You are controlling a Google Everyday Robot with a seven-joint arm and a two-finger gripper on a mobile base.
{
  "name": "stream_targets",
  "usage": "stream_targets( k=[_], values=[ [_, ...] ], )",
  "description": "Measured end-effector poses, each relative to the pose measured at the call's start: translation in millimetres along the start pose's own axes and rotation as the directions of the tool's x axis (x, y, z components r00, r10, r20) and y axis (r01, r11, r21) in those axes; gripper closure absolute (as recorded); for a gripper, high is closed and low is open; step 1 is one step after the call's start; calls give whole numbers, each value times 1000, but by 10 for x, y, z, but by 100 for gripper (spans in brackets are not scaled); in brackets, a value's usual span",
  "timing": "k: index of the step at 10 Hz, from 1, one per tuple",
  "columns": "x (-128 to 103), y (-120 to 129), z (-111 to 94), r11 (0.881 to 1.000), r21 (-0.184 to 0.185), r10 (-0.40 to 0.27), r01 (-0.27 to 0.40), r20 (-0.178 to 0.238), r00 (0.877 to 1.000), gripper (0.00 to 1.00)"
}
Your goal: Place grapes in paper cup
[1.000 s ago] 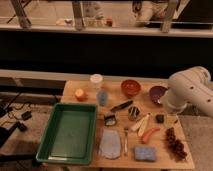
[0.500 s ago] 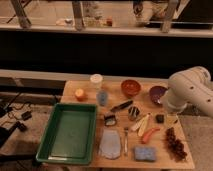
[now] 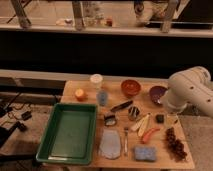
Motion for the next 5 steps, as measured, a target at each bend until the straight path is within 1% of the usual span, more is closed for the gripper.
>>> stream_targets(
  k=[5],
  values=[
    [3, 20, -13, 1000, 0, 0, 0, -4, 1000, 20]
  ],
)
